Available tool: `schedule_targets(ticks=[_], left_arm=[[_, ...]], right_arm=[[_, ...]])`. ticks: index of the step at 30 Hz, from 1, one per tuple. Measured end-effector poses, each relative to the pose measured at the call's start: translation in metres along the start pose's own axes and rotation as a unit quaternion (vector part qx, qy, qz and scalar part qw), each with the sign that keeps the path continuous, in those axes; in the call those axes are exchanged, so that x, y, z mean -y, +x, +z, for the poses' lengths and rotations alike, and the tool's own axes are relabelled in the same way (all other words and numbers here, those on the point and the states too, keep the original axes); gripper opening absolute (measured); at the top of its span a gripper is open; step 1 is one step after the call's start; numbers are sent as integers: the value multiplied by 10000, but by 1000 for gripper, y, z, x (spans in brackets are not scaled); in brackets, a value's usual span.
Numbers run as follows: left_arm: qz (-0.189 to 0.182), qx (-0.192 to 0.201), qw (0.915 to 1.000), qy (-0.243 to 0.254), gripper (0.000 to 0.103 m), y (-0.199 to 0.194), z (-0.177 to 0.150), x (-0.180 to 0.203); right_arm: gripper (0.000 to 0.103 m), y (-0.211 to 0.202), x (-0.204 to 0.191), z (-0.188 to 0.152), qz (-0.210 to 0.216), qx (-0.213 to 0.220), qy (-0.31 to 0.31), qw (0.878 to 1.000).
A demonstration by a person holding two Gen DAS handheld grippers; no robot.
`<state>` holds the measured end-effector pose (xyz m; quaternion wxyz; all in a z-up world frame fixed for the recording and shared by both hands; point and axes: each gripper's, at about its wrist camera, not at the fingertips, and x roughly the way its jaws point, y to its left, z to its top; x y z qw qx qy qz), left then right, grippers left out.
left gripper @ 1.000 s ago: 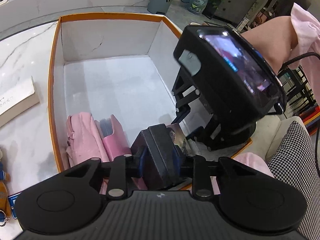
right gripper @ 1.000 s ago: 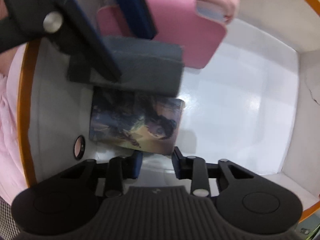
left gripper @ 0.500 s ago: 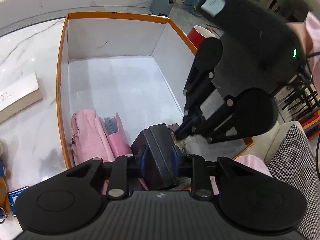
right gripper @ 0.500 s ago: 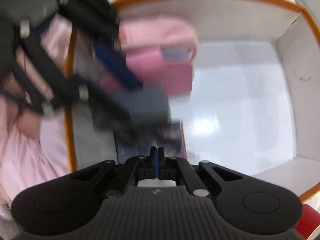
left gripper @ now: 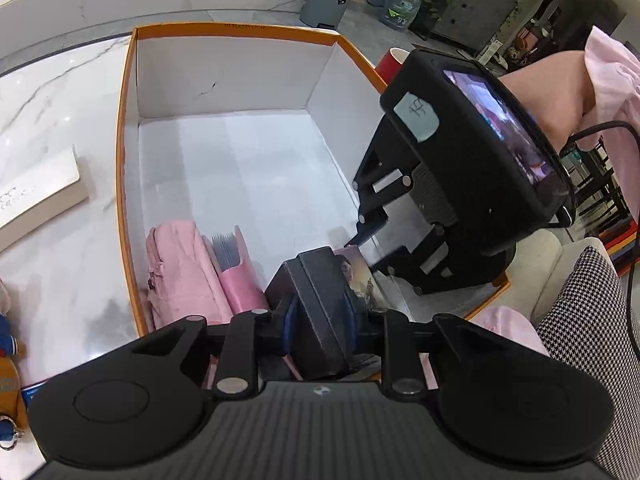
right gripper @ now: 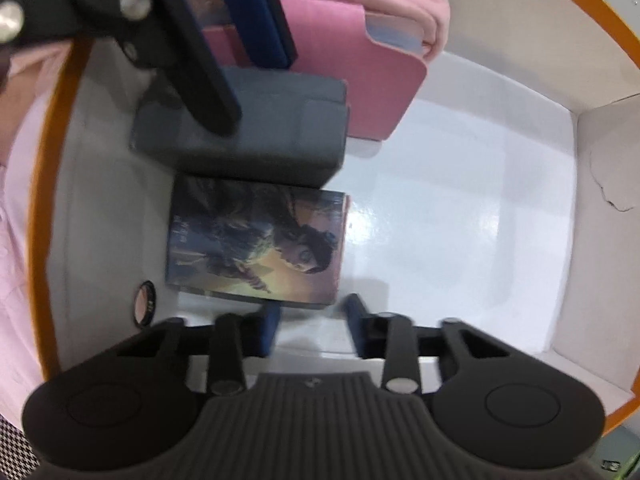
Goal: Organize objects
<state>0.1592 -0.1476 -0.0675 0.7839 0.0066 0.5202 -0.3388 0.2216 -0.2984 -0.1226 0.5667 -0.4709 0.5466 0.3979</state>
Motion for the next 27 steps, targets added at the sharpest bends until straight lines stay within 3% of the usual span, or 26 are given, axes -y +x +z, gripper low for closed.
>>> schedule_targets(ticks=[2, 7, 27], left_arm=[[5, 11, 10000, -1, 29, 0, 0, 0], [96, 72, 9999, -14, 29, -3, -3, -2], [280, 263, 9992, -141, 29, -6, -2, -20]], right_arm=[[16, -2, 3, -1, -1, 61, 43, 10000], [7, -14, 7, -5, -170, 346, 160, 9991], [2, -61, 21, 5, 82, 930, 883, 9917]])
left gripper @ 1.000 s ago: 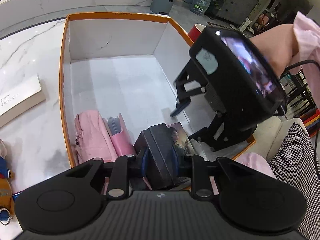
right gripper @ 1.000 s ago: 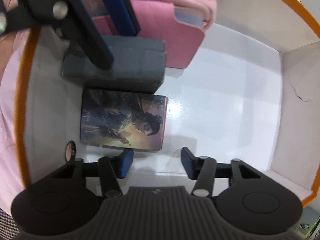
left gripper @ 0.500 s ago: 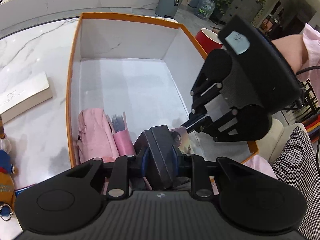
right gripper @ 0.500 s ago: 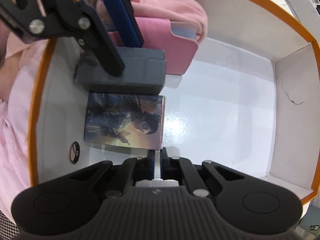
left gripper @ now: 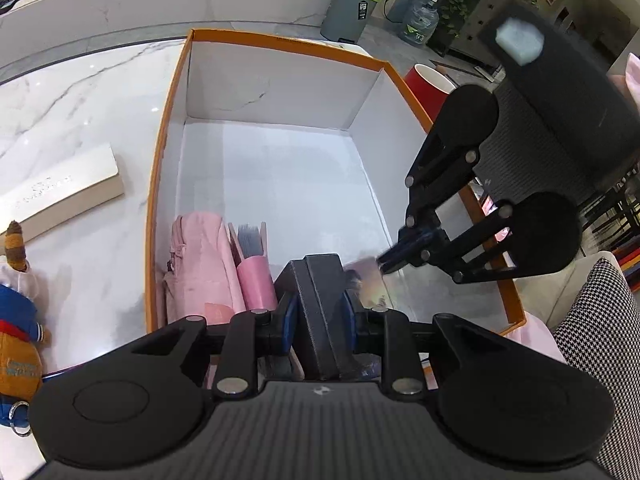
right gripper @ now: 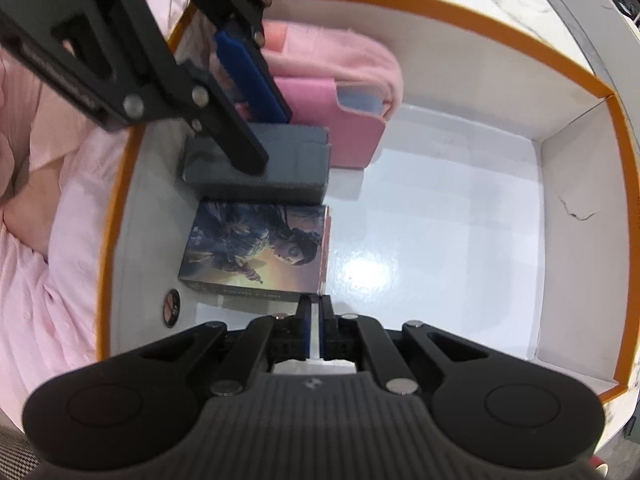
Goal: Organize objects
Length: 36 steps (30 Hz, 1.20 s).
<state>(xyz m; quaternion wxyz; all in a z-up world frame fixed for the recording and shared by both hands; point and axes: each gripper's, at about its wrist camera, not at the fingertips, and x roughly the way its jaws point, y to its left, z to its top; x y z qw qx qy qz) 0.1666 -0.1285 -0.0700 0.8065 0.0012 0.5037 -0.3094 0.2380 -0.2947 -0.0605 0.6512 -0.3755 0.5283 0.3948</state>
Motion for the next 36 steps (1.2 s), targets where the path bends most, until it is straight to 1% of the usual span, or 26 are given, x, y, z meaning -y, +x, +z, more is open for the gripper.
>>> schedule_targets(ticks=[1, 2, 3, 4, 6, 9, 11, 14, 15, 18, 19, 20, 23, 25, 27, 28, 29, 31, 33, 36], left_arm=[[40, 8, 10000, 39, 29, 0, 1, 1], [11, -5, 10000, 17, 29, 0, 2, 0], [-16, -9, 10000, -26, 29, 0, 2, -1], [-18, -11, 10000, -36, 29, 1, 3, -2], [35, 11, 10000, -14, 28, 1, 2, -1], [133, 31, 9999, 40, 28, 0, 4, -1], [129, 42, 9999, 40, 28, 0, 4, -1], [111, 42, 9999, 39, 27, -1, 5, -2], [123, 42, 9999, 48, 27, 0, 4, -2], [149, 59, 9998, 96, 27, 0, 3, -3], [155, 58, 9998, 121, 27, -1, 3, -3], [163, 68, 9997, 151, 27, -1, 3, -2], [132, 112, 9996, 238, 27, -3, 1, -3], [122, 150, 9994, 282, 27, -5, 1, -2], [107, 252, 9991, 309, 27, -10, 1, -2], [95, 327, 9989, 317, 27, -15, 2, -2], [115, 411, 9986, 315, 28, -21, 3, -3], [184, 584, 9975, 348, 30, -35, 2, -4], [310, 752, 9959, 387, 36, -49, 2, -7], [692, 825, 9936, 354, 43, -65, 0, -12]], right_arm=[[0, -5, 2, 2, 133, 158, 77, 9998], [0, -11, 4, 6, 340, 262, 231, 9988], [0, -17, 4, 9, 420, 440, 252, 9978], [0, -21, 5, 14, 363, 570, 276, 9973], [0, -22, 7, 23, 363, 663, 325, 9966], [0, -19, 9, 36, 353, 620, 317, 9969], [0, -20, 10, 37, 383, 603, 379, 9967], [0, -23, 4, 36, 266, 615, 369, 9971], [0, -24, -18, 20, 249, 617, 378, 9971], [0, -20, -56, 0, 203, 655, 434, 9967], [0, -22, -56, 0, 176, 663, 453, 9966], [2, -22, -43, 3, 145, 662, 478, 9966], [7, -28, -42, 2, -17, 602, 644, 9961], [11, -32, -43, 0, -56, 447, 655, 9968], [21, -33, -44, -2, -118, 217, 690, 9973], [33, -31, -43, -4, -124, 64, 789, 9968], [37, -28, -42, -4, -106, -66, 918, 9957], [37, -19, -41, -5, 29, -336, 1212, 9921], [37, -10, -44, -2, 166, -479, 1388, 9890], [37, 0, -48, 2, 295, -563, 1612, 9849]])
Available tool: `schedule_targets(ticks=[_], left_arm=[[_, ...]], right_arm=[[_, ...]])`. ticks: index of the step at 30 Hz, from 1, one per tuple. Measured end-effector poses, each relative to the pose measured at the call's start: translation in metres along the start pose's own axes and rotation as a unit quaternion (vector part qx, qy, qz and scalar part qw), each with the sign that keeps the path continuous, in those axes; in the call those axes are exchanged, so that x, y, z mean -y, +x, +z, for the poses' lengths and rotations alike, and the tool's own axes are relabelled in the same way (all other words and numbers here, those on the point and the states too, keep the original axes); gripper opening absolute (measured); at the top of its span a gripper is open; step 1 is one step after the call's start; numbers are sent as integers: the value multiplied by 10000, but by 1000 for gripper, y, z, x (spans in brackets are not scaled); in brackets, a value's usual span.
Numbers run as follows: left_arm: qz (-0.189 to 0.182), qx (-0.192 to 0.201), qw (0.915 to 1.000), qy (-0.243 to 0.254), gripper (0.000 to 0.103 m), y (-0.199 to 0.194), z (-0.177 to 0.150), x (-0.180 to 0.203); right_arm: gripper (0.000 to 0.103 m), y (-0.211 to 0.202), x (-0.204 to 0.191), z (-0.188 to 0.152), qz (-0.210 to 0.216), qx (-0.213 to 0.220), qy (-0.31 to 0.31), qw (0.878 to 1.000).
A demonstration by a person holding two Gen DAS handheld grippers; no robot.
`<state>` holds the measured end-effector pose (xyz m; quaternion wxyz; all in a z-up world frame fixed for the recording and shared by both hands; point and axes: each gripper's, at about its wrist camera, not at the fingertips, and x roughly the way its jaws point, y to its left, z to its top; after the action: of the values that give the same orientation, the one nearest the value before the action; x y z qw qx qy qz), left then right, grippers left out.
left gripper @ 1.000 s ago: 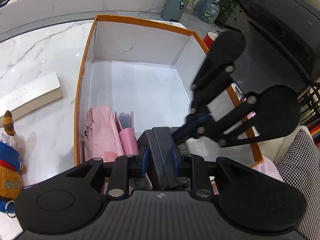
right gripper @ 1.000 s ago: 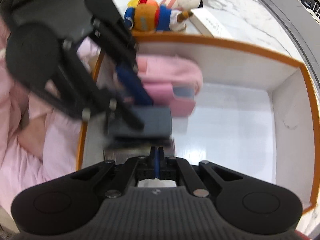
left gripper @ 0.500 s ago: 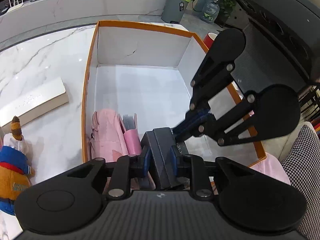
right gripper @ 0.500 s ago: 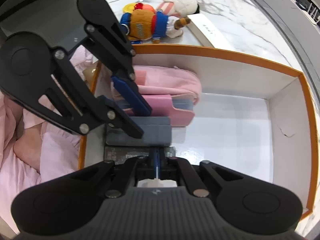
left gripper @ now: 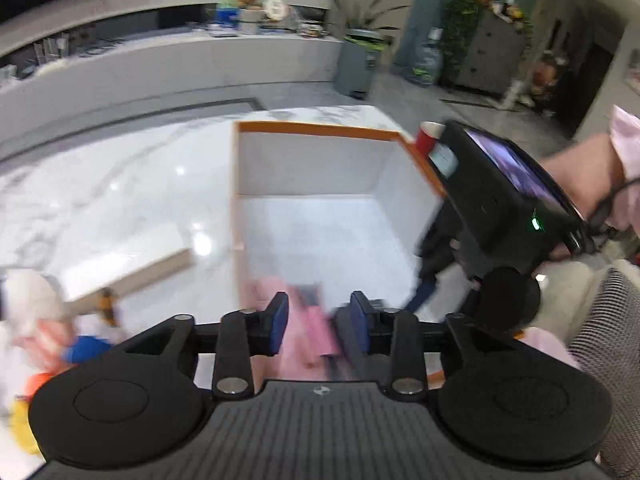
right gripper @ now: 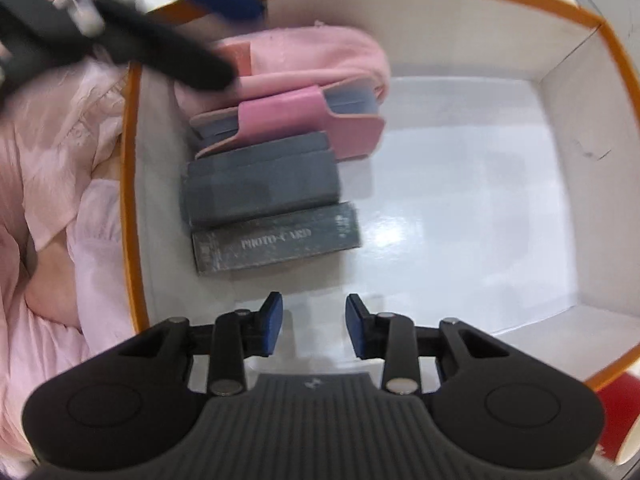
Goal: Organize objects
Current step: 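Open the left tool to release the gray box and withdraw both tools, then move the right tool to the tan gift box and close on it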
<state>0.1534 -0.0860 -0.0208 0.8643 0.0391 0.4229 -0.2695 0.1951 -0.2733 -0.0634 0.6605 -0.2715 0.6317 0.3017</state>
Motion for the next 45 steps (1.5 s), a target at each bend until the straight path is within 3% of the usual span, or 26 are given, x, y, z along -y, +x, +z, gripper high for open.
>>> schedule_targets(ticks=[4, 7, 9, 10, 13, 18, 24, 26, 28, 31, 34, 37, 38, 39, 40, 42, 43, 44, 45], left_arm=[[304, -429, 9982, -272, 43, 1, -6, -16], [123, -697, 9961, -519, 43, 6, -15, -21], [-44, -800, 9949, -609, 30, 9, -17, -23], [-93, -846, 9944, -634, 30, 9, -19, -22], [5, -806, 9948, -627, 29, 8, -20, -17], [-325, -931, 9924, -738, 29, 7, -25, -11], [-375, -768, 9933, -771, 30, 6, -30, -12], [-255, -586, 9956, -687, 33, -3, -29, -13], [-130, -406, 9973, -605, 42, -17, -29, -15], [7, -257, 9974, -668, 47, -36, -31, -21], [198, -143, 9976, -644, 48, -51, -36, -25], [363, -35, 9973, -640, 48, -61, -47, -26], [406, -11, 9971, -640, 47, -63, -50, -27], [446, 16, 9970, -628, 47, -65, -53, -27], [489, 51, 9969, -618, 47, -66, -58, -26], [596, 105, 9962, -619, 47, -68, -67, -25], [666, 124, 9957, -636, 47, -69, -72, -25], [721, 143, 9951, -654, 47, -69, -76, -25], [761, 163, 9948, -656, 47, -69, -80, -25]], right_arm=[[36, 7, -7, 3, -140, -24, 175, 9997], [32, 4, -12, 4, -174, 138, 269, 9994], [29, 0, -16, 4, -165, 256, 254, 9992], [26, -1, -18, 4, -158, 270, 241, 9992], [24, -4, -24, 4, -158, 296, 186, 9993], [24, -6, -34, 6, -218, 29, 8, 9998], [24, -8, -44, 1, -352, -205, 69, 9991], [33, -13, -49, -1, -541, -230, 144, 9982], [37, -24, -57, -6, -793, -178, 209, 9965], [40, -50, -73, -12, -1095, 211, 537, 9923], [59, -75, -99, -17, -1420, 723, 897, 9831], [60, -97, -114, -19, -1918, 1223, 1308, 9650], [60, -104, -95, -14, -1953, 1438, 1483, 9587], [60, -121, -101, 8, -2003, 1680, 1645, 9511], [61, -101, -92, 1, -2009, 1910, 1749, 9447], [66, -93, -116, 6, -1968, 2422, 1929, 9303], [68, -125, -120, -18, -1934, 2611, 2021, 9239], [69, -124, -133, -14, -1901, 2767, 2117, 9179], [69, -97, -142, -12, -1839, 2866, 2212, 9138]])
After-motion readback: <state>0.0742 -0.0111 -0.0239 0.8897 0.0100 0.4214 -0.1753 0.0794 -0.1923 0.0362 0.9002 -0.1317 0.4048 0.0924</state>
